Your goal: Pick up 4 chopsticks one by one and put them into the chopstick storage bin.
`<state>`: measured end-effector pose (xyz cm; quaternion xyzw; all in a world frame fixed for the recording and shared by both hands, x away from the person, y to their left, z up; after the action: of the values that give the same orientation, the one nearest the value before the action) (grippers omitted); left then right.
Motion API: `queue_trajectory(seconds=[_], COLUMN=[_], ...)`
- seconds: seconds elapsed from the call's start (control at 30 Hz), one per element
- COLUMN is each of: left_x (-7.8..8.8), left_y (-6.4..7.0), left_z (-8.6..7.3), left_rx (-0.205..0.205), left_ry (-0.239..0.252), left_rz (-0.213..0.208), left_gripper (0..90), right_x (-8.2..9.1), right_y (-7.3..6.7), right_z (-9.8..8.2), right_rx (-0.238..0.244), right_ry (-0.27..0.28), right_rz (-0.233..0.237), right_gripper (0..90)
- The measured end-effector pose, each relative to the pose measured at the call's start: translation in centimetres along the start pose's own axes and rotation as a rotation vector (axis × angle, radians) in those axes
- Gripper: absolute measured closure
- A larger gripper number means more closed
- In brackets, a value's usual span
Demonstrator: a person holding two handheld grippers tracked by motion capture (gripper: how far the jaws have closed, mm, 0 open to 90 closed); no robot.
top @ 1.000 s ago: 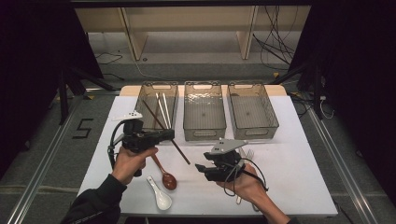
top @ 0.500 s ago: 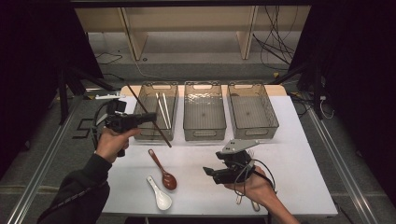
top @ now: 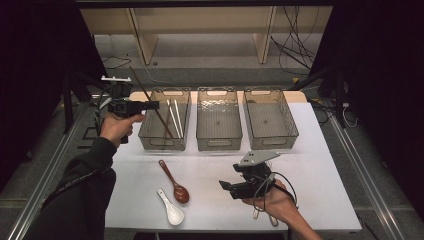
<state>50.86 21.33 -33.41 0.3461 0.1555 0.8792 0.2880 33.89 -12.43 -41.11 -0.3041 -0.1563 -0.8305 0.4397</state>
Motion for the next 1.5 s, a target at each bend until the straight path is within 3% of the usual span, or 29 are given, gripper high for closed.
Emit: queue_trajectory(seconds=[0.27, 0.47, 0.57, 0.93, 1.5], left_x=[-2.3, -3.7, -4.2, -6.1, -7.2], left_y=[-0.4, -0.9, -1.3, -1.8, -2.1], left_z=[0.9, 0.9, 0.7, -0.3, -1.0], left_rx=[-0.01, 0.012, 0.03, 0.041, 0.048], left_ry=[-0.049, -0.063, -0.072, -0.118, -0.16], left_rz=[0.054, 0.078, 0.078, 0.09, 0.088], left_gripper=[83.4, 83.2, 83.1, 82.9, 82.6], right_x=[-0.1, -0.1, -0.1, -0.1, -0.1], right_y=[0.0, -0.1, -0.1, 0.0, 0.0], right_z=[-0.1, -0.1, -0.1, 0.0, 0.0], right_rx=[0.0, 0.006, 0.006, 0.001, 0.001], right_ry=[-0.003, -0.006, -0.007, -0.003, -0.007], right_rz=[0.005, 0.009, 0.01, 0.005, 0.008], right_gripper=[31.6, 31.6, 31.4, 29.5, 29.2])
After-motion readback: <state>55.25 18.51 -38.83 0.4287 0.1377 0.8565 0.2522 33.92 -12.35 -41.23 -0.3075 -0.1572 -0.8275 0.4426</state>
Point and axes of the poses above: each handheld gripper's, and its own axes: x roughly backward along the jaws, z roughly out of its top, y roughly to its right, the point moved 3 cm from there along -x, roughly forward along the jaws, and after that the axes turned 6 degrees about x, right-handed, at the moved point
